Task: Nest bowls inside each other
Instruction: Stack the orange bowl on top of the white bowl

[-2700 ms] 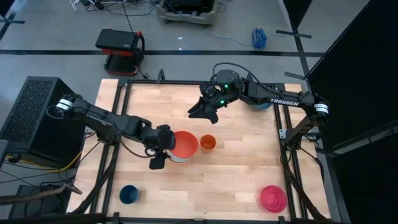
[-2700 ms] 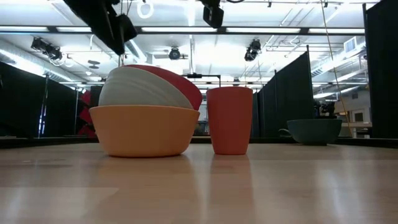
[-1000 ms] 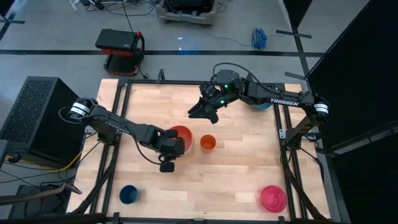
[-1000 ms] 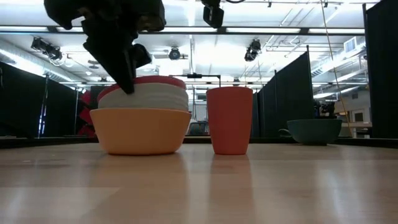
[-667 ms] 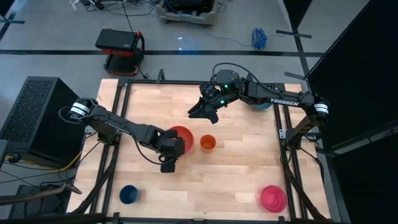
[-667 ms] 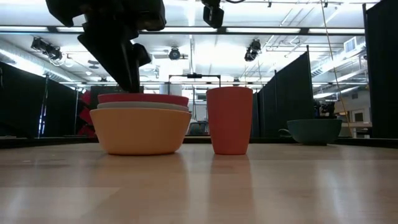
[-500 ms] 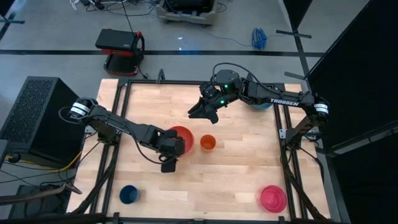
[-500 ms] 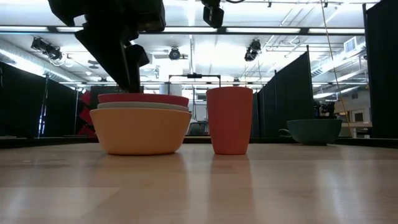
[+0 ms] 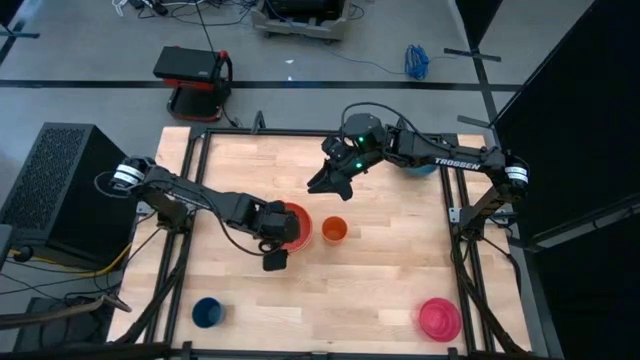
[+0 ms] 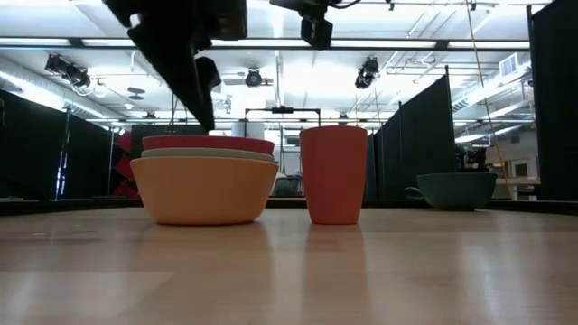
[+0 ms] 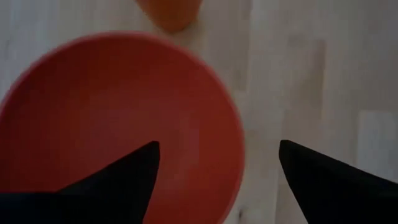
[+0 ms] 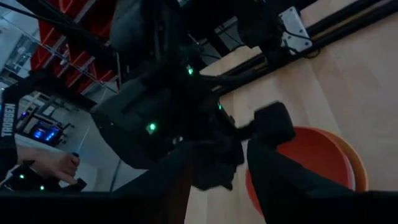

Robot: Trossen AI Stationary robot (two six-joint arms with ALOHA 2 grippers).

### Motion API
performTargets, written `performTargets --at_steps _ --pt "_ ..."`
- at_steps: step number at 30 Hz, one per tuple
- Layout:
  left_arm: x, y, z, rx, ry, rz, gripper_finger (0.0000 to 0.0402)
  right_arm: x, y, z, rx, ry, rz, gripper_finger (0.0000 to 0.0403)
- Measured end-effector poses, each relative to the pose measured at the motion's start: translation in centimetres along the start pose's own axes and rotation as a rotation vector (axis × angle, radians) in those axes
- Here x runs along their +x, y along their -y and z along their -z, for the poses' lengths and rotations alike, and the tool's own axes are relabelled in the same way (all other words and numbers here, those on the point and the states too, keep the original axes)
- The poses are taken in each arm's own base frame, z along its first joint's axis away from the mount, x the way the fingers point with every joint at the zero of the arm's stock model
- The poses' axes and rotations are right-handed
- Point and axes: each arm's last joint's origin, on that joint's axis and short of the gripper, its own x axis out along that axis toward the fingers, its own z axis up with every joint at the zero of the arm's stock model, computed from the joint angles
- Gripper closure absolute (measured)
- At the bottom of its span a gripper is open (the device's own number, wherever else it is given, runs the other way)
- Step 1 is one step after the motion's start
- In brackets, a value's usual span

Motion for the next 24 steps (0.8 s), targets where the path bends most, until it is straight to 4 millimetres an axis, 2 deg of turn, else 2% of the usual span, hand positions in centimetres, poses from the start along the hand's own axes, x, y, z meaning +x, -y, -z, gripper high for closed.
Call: performTargets --at_steps 14,24 --pt "-0.6 -0.3 -0.3 -0.001 -0.020 0.016 0.0098 -0.1 0.1 0.3 0.010 -0.031 0.013 0.0258" --pt "1.7 -0.6 1.3 -0.040 -0.036 0.048 0.0093 -0.5 -0.1 0.2 0.004 -0.020 0.012 0.0250"
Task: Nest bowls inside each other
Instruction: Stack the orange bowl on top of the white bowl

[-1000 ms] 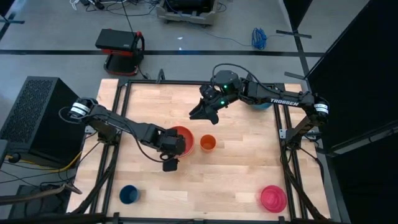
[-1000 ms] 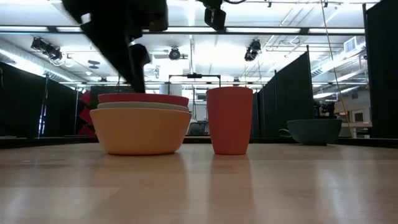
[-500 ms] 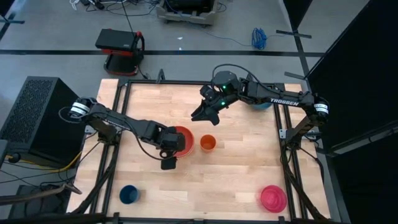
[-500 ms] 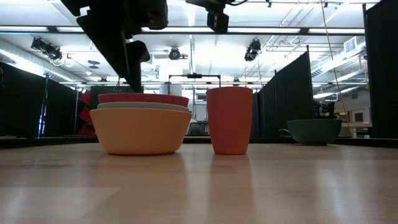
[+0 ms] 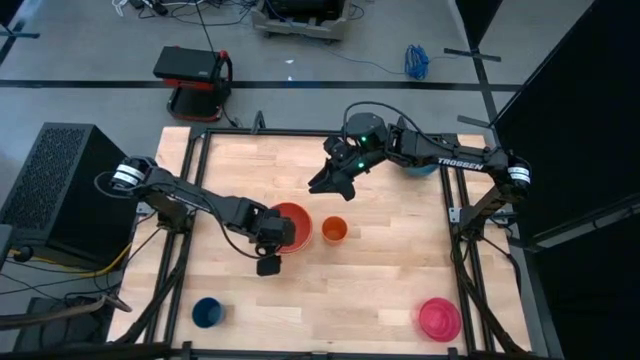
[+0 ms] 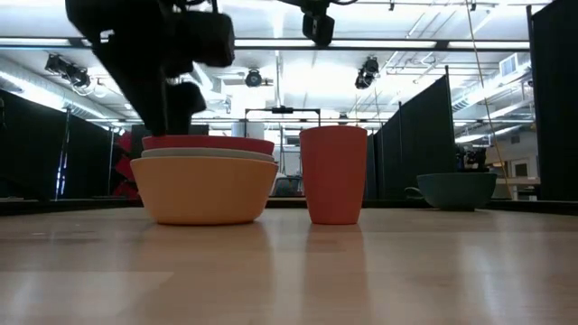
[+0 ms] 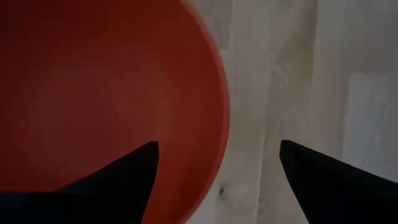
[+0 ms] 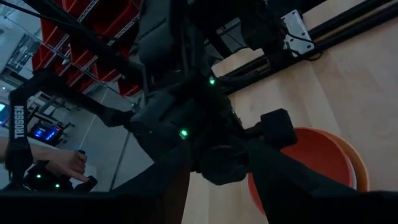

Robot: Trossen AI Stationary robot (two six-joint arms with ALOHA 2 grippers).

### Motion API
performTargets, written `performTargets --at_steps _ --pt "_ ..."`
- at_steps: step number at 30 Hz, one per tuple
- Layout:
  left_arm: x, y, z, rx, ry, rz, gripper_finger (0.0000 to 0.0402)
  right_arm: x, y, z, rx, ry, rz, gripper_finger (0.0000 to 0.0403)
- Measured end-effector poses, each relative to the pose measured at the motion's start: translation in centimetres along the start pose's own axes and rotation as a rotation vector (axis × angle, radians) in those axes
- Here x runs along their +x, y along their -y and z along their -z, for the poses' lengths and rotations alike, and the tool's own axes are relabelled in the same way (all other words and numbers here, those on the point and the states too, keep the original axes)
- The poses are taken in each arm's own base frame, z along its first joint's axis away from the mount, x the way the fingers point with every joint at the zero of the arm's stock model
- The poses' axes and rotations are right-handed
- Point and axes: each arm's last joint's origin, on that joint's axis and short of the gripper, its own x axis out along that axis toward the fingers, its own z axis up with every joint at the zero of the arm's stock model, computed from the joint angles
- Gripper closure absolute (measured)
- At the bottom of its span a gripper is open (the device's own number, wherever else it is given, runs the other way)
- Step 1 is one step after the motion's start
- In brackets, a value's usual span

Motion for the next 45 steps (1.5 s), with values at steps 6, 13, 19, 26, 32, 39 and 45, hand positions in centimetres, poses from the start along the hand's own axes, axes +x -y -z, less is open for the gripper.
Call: performTargets --at_steps 6,13,19,26,32,39,45 --pt "1.4 -0.4 1.1 -0.030 -0.004 -0.009 0.0097 -0.1 0.0 -0.1 0.000 0.003 0.002 0.0250" --pt "2.9 -1.0 2.6 -0.066 -0.008 -0.021 0.0101 -0.2 0.1 -0.1 0.001 0.007 0.005 0.0250" --pt "3.2 -1.0 2.7 -0.065 0.004 -0.017 0.0201 -0.4 0.4 -0.3 0.004 0.013 0.012 0.0260" --pt "3.0 -0.8 1.8 -0.049 0.091 0.000 0.0351 -0.6 0.6 -0.4 0.007 0.019 0.018 0.0262" --pt "3.3 -0.6 1.4 -0.024 0.103 0.030 0.0361 -0.6 0.6 -0.4 0.007 0.019 0.018 0.0262" --pt "3.6 -0.3 1.0 0.006 0.117 0.063 0.0372 -0.6 0.6 -0.4 0.007 0.019 0.018 0.0262" --pt "4.5 0.0 0.3 0.034 0.119 0.099 0.0378 -0.6 0.6 -0.4 0.008 0.017 0.015 0.0264"
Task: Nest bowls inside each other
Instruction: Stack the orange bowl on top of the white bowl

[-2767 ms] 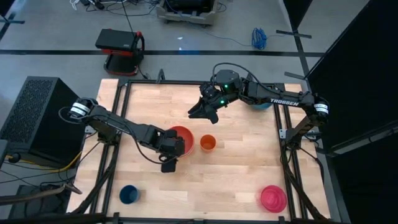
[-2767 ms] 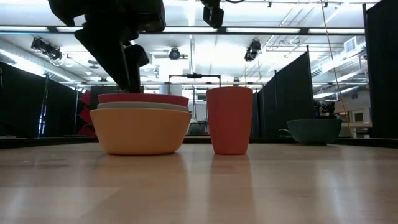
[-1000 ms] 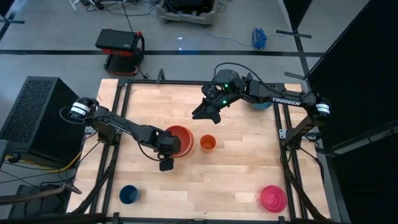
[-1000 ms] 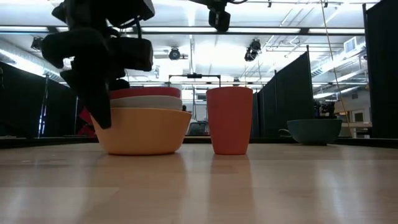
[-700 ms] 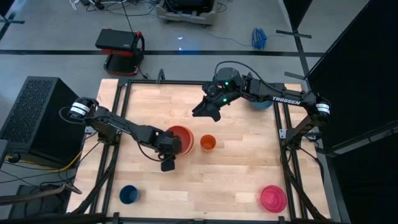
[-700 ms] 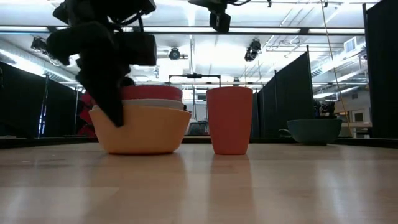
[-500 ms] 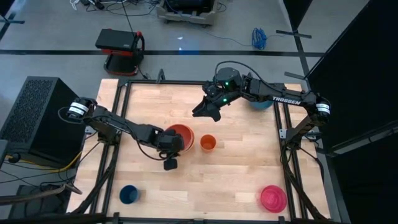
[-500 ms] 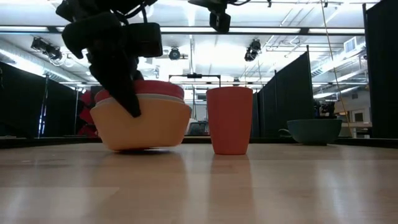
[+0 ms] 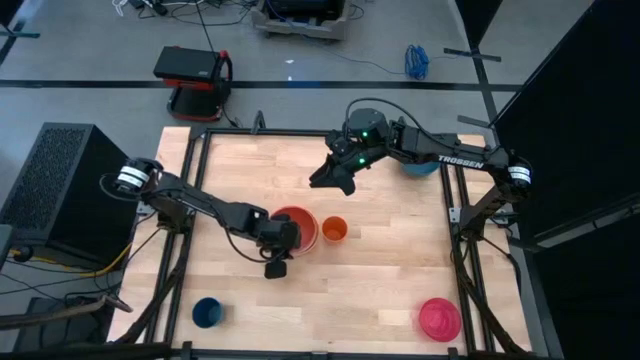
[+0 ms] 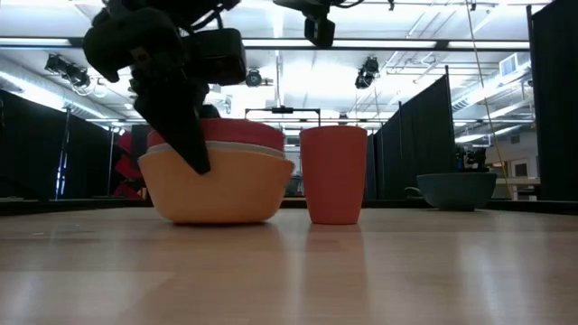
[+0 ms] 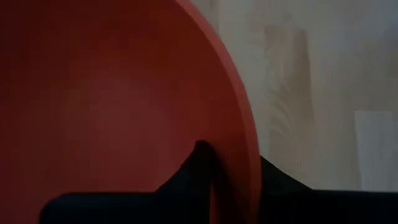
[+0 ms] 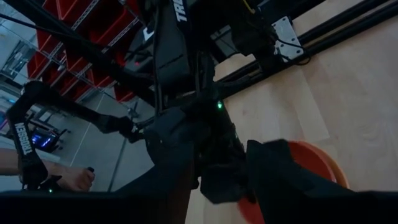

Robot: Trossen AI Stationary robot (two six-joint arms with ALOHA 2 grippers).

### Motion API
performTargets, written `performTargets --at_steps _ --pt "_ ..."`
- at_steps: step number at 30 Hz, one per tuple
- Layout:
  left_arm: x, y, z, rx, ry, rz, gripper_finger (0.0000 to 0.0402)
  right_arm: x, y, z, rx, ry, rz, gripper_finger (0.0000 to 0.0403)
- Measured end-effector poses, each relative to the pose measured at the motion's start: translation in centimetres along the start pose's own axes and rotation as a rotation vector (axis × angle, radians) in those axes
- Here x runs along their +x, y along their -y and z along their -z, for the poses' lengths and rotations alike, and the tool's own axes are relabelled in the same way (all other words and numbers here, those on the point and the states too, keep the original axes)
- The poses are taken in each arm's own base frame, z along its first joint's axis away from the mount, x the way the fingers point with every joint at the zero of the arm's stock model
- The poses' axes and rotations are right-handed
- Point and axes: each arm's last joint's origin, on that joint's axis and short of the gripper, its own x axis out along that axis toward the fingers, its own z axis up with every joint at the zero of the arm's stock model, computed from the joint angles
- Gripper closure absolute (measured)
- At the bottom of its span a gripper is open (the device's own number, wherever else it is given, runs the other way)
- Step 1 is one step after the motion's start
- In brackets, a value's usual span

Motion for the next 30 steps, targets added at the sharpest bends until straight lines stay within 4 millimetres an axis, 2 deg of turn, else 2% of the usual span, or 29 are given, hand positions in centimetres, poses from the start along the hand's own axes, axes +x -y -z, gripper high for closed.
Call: performTargets --at_steps 10,30 --pt "2.9 0.7 -3.9 0.080 -0.035 0.020 0.0378 0.0 0.0 0.2 0.012 -0.022 -0.003 0.0269" --pt "3.1 -2.4 -5.8 0.057 -0.013 -0.009 0.0378 0.0 0.0 0.3 0.011 -0.034 -0.016 0.0266"
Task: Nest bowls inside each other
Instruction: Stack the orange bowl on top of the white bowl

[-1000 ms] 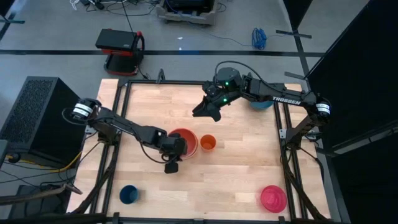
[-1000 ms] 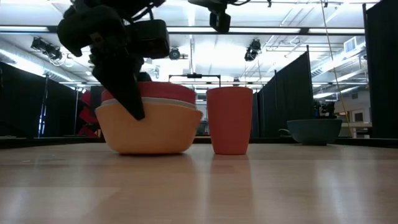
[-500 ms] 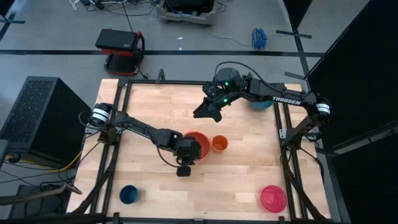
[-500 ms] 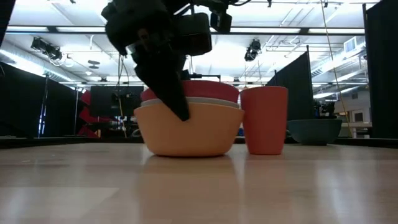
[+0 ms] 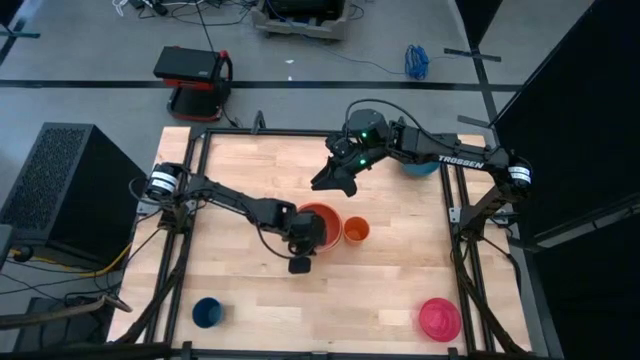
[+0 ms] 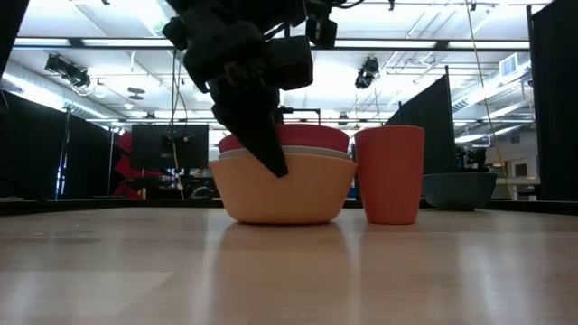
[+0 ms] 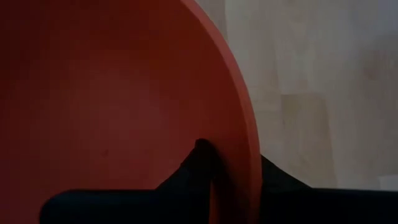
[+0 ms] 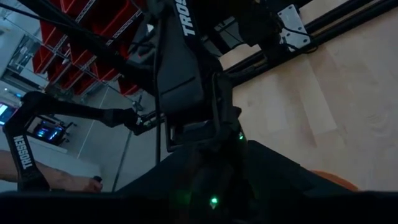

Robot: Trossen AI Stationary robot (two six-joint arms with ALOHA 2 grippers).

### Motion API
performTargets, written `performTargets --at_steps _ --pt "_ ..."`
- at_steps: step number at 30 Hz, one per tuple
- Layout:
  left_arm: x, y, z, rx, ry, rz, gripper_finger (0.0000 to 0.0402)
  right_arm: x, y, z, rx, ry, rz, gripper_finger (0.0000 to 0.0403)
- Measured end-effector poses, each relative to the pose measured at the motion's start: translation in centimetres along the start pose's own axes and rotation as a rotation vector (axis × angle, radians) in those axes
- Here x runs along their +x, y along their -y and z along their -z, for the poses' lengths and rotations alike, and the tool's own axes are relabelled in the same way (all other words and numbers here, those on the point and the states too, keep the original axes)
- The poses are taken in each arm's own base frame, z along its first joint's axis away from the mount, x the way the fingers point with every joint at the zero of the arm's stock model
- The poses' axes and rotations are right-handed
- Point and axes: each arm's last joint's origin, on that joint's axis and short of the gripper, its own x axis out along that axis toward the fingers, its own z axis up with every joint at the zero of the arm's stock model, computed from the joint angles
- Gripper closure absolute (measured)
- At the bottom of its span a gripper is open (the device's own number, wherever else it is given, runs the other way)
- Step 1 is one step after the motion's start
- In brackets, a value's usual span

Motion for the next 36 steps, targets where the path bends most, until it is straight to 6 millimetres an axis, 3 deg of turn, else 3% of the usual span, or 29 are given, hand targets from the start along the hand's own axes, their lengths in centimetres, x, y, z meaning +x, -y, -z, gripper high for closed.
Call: performTargets --at_steps 11,36 --pt "-0.1 -1.0 -0.3 -0.003 0.022 -0.021 0.0378 -0.2 0.2 -0.1 0.001 0.003 0.001 0.0262" --pt "0.4 -1.1 -1.4 -0.004 0.099 0.006 0.0372 -0.7 0.9 -0.4 0.011 0.008 -0.002 0.0267"
